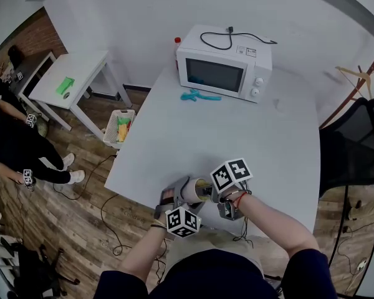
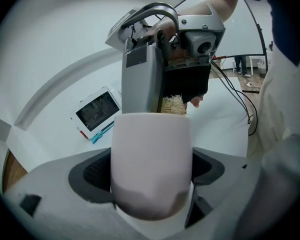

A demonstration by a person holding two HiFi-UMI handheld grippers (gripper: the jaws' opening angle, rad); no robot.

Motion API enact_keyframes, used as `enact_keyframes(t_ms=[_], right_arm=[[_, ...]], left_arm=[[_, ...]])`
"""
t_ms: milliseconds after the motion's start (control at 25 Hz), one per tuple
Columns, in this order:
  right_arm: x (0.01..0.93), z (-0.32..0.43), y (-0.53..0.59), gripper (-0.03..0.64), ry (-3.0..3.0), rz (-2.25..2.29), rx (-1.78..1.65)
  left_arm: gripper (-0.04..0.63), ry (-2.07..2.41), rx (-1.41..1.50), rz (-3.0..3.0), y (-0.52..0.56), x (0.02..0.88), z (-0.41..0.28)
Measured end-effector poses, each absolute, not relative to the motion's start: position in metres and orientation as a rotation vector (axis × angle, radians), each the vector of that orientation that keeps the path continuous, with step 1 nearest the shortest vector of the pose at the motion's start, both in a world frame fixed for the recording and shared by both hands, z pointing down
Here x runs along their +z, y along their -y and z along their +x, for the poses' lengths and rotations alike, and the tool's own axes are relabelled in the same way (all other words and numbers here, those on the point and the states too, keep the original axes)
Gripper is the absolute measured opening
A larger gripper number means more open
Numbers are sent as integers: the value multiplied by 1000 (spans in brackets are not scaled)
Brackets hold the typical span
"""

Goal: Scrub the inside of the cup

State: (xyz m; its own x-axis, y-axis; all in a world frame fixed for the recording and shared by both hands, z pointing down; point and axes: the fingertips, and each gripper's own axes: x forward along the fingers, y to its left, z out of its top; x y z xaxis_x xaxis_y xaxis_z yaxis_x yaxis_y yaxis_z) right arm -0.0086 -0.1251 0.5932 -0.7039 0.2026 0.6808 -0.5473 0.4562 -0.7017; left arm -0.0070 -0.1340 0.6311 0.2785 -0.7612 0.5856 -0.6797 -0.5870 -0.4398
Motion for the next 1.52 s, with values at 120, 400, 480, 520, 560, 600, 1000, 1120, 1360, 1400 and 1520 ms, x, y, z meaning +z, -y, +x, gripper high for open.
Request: enact_keyframes(t_ms=[120,400,480,520,560,600,1000,1120,1360,1400,1520], right_arm=[[589,-6,130,179,1994,283,1251],[569,4,144,179,2048,281,1234],[564,9,150,179,2071,289,1246],[562,13,153,179,2084,294,1253],[559,17,155,179,2100,299,1262],[557,21,158,179,2117,305,1271],[538,57,193,179,2298,460,1440],[534,62,200,179,2343,508,1510],[534,76,212,179,2407,659,1515],[534,78,213,179,2412,676,1532],[539,83,212,179,2411,708,1578]], left_arm=[[453,-1401,-1181,-2446,137,633,-9],[453,-1487,-1099,-2516,146,634,-16],[453,-1510,-1079,-2540,148,636,-17],[453,-1524,-1067,-2552,149,638,-18],[453,-1540,-1052,-2566,151,639,-18],[453,-1557,-1034,-2580,153,639,-19],[453,-1642,-892,-2678,182,639,-10],[453,-1642,-853,-2703,190,639,-1],[453,-1646,-804,-2747,206,645,17],[453,-1648,-795,-2757,208,646,20],[453,-1649,-771,-2782,213,649,27]])
